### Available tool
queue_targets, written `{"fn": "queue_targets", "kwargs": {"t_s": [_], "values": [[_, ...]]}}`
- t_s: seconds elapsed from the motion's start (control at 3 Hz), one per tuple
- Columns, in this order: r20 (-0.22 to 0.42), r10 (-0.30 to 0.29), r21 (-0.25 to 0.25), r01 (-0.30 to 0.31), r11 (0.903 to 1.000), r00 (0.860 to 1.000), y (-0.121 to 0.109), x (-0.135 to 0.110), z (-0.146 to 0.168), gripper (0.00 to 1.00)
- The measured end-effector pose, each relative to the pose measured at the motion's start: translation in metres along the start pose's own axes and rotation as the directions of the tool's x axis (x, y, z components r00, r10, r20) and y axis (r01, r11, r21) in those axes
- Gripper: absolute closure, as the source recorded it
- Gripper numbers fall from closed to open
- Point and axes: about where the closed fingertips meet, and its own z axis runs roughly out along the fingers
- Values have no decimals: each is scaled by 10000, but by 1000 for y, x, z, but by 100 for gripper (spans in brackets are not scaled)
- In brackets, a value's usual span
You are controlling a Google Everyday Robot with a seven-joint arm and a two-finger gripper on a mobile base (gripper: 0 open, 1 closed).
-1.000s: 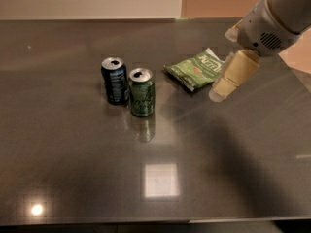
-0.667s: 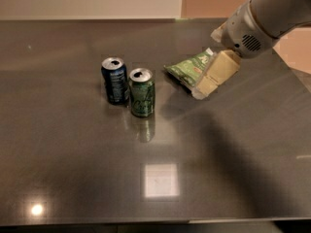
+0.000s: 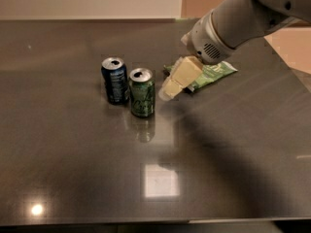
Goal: Pick green can
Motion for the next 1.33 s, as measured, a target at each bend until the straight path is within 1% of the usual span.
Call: {"fn": "queue_targets", "kwargs": {"t_s": [0.33,0.67,1.0,1.33], "values": [[185,-48,-311,53,9995,9998,12,-12,26,0],[379,-4,-611,27,9981,9993,24,-23,45,0],[487,62,-857,-20,9963,9988,33,-31,59,0],[493,85,-969,-37,9953,9987,36,-35,69,0]]}}
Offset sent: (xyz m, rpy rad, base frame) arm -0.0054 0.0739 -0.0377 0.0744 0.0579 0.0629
